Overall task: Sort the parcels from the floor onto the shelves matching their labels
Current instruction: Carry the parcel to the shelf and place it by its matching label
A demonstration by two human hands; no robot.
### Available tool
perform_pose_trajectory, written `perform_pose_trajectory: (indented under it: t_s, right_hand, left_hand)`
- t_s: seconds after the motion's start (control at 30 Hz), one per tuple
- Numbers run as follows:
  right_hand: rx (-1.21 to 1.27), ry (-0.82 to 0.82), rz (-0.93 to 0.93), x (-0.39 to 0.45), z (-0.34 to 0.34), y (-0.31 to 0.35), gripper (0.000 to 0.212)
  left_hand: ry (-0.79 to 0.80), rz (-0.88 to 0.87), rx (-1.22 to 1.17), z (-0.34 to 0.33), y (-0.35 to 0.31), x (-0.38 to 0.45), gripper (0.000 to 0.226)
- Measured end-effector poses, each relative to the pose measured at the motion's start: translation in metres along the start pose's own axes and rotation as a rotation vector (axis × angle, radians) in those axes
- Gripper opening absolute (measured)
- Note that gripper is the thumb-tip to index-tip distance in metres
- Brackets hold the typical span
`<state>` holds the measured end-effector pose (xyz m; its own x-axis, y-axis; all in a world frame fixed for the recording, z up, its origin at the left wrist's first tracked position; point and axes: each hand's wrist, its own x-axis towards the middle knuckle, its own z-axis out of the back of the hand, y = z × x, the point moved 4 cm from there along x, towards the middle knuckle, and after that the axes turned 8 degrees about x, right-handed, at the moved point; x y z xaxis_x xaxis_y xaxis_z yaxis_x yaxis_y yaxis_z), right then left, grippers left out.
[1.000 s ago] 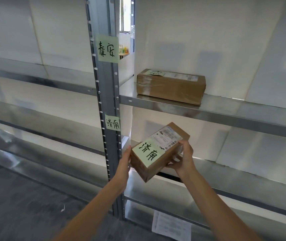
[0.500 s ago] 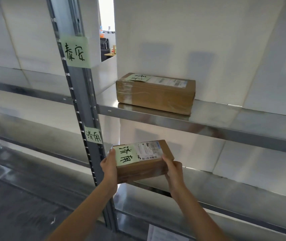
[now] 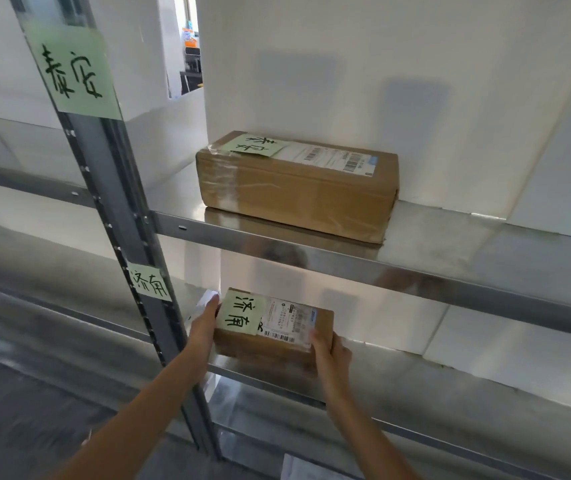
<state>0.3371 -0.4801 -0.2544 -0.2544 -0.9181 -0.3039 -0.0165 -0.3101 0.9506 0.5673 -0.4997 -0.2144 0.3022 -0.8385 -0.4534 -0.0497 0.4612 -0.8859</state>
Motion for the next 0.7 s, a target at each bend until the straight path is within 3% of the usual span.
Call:
perform_pose_trajectory:
  t_s: [0.13, 0.27, 0.43, 0.7]
  right_hand:
    - [0.077, 0.047, -0.04, 0.017, -0.008, -0.008, 0.034]
    - [0.054, 0.084, -0.081, 0.031, -0.013, -0.021, 0.039]
    - [0.036, 0.037, -0.099, 0.044, -0.011, -0.038, 0.038]
    - [0.07, 0.058, -0.086, 0.057, -0.015, -0.043, 0.031]
  left_hand:
    - [-0.012, -0.009, 0.041, -0.011, 0.007, 0.027, 0.034]
    - [0.005, -0.014, 0.105, -0.015, 0.027, 0.061, 0.047]
    - [0.002, 0.052, 0.119, -0.022, 0.041, 0.064, 0.026]
    - [0.004, 0.034, 0.093, -0.033, 0.035, 0.075, 0.028]
